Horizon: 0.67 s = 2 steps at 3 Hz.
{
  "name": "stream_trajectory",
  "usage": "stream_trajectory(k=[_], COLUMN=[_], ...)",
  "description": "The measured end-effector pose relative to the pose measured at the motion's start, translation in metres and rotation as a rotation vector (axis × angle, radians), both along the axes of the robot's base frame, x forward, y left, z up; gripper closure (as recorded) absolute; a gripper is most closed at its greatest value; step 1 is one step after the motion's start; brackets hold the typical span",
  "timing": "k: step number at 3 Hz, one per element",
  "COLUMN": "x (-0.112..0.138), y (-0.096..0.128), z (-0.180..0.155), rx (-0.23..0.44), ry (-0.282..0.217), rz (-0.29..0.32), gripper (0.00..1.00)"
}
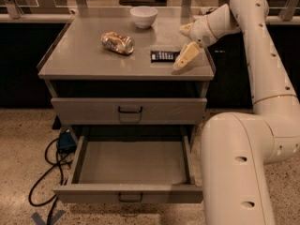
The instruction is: Place rxbar blueberry into middle drawer
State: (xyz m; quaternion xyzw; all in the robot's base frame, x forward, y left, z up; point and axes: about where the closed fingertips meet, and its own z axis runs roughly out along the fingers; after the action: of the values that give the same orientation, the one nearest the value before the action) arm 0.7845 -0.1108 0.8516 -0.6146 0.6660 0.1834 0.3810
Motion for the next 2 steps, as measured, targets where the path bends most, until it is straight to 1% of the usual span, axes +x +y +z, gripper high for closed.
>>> stream_trajectory(k=[1, 2], x=[0.003, 0.004], y=[0.012, 0.028], z=[-0.014, -0.027], rx=[-0.006, -0.023], ry=[0.047, 0.097], rz=[-0.003, 0.005], gripper=[0.0, 0.0])
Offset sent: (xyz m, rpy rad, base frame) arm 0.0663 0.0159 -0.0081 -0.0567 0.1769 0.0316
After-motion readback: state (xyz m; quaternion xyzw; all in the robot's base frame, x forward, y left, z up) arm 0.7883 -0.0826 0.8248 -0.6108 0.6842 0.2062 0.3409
